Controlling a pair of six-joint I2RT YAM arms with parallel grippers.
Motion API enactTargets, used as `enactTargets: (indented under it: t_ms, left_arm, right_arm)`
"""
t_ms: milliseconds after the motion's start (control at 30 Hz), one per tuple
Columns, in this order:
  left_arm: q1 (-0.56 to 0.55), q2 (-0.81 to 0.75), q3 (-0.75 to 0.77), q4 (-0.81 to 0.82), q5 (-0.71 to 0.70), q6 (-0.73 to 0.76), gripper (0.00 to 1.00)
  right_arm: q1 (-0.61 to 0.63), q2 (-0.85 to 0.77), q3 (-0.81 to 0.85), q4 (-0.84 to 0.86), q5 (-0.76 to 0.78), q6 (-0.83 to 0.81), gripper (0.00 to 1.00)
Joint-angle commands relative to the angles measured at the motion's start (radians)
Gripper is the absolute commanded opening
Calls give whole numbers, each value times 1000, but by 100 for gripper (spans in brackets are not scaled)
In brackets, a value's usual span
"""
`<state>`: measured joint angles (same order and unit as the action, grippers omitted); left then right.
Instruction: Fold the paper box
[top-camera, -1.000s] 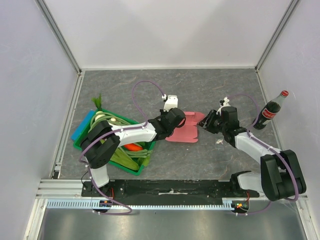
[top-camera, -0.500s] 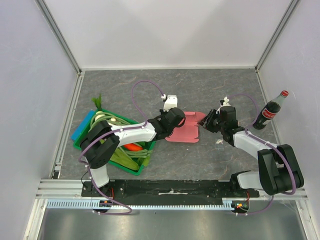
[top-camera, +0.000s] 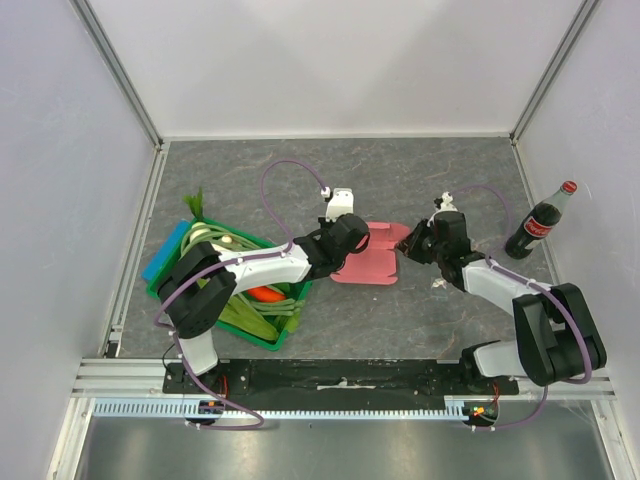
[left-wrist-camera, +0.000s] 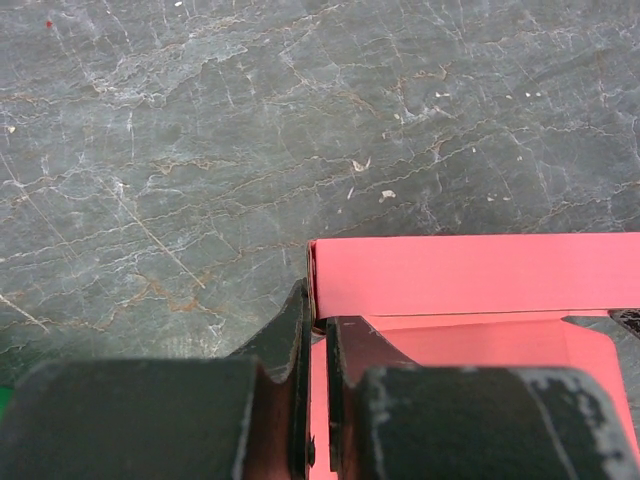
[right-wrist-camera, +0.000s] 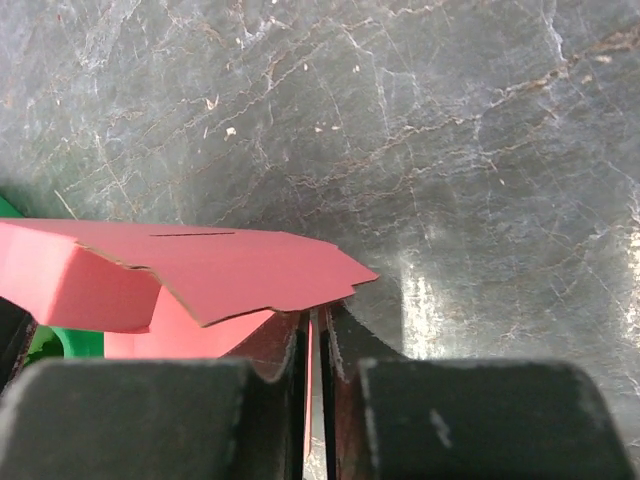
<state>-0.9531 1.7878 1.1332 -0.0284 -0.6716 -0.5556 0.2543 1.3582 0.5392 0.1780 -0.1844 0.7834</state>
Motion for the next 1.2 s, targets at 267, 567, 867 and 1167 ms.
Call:
enactTargets:
  t_ms: [267, 567, 867, 1167]
  left_arm:
    - [-1, -2, 36, 71, 1, -10, 2]
    - [-1, 12, 31, 90, 17, -12, 2]
    - [74, -24, -90, 211, 95, 132, 2]
    - [93, -67, -170, 379, 213, 382, 2]
  right_arm:
    - [148, 37, 130, -37, 128, -61, 2]
    - [192, 162, 166, -4, 115, -108, 8]
    - [131, 18, 324, -438, -8, -356, 46]
    - [120, -35, 571, -804, 95, -611, 48]
